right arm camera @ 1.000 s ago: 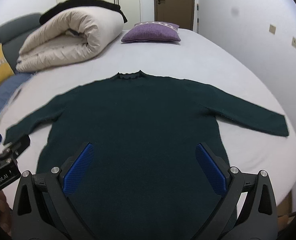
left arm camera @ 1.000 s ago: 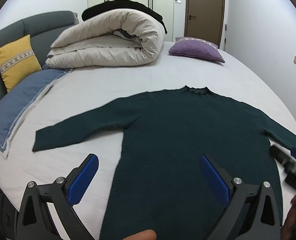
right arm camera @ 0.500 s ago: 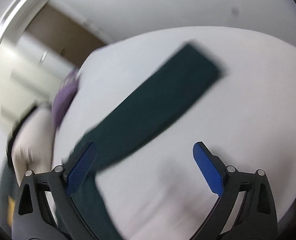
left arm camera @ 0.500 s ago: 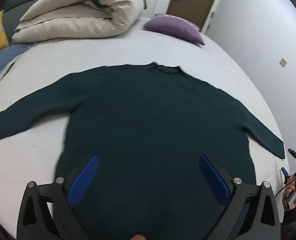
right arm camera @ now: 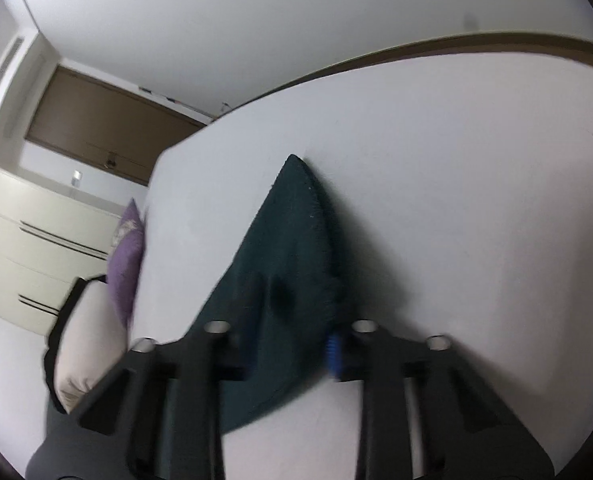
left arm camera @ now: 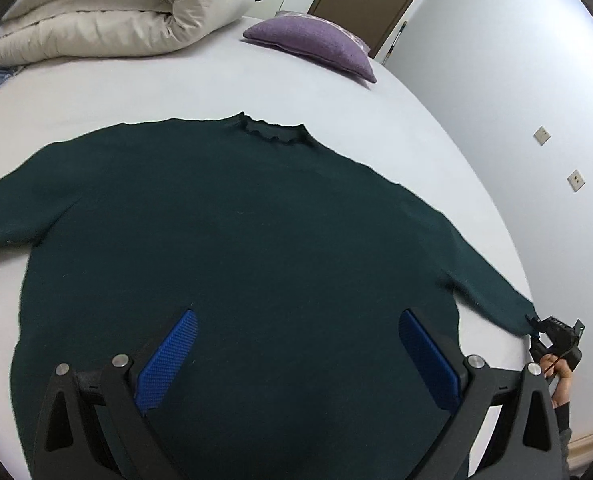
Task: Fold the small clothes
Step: 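Grasp the sweater sleeve cuff with the right gripper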
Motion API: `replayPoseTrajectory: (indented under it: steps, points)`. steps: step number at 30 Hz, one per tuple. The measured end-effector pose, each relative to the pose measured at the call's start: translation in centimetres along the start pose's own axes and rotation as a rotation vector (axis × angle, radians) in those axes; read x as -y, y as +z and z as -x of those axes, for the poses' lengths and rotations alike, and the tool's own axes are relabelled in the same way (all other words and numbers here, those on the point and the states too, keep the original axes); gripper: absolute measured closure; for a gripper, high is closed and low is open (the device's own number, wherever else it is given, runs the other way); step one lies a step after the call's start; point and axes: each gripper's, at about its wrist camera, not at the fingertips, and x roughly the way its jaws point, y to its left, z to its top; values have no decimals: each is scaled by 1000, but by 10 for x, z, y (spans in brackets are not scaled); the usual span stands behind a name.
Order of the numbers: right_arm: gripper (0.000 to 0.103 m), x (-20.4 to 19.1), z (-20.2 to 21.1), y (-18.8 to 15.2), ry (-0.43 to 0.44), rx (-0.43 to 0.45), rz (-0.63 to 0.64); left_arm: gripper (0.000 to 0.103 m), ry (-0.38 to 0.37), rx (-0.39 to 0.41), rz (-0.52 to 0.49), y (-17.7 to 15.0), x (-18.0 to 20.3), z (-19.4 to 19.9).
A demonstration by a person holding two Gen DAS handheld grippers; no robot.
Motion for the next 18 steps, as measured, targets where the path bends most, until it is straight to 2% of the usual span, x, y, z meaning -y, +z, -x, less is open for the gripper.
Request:
replayPoseTrajectory:
  steps: [1, 3, 7, 10, 11, 13, 15, 18]
  points:
    - [95, -9, 0, 0, -8, 4, 15, 0, -7, 3, 4, 2, -1, -1]
    - [96, -40, 1, -4, -17, 16, 96, 0, -43, 9, 29, 8, -7, -3]
    - [96, -152, -10, -46, 21, -14, 386, 1, -116, 22, 82, 16, -19, -4]
    - [96, -241, -28, -115, 103, -90, 621, 3, -162, 32, 133, 20, -33, -7]
    - [96, -271, -39, -149, 147, -136, 700, 4, -180, 32, 152, 21, -39, -8]
    - [96, -306, -55, -202, 199, -215, 785, 4, -200, 35, 174, 21, -49, -8]
    - [96, -329, -74, -271, 207, -316, 855, 4, -226, 27, 206, 22, -59, -12]
    - [92, -318, -115, -332, 159, -397, 889, 4, -263, 4, 238, 23, -67, -23]
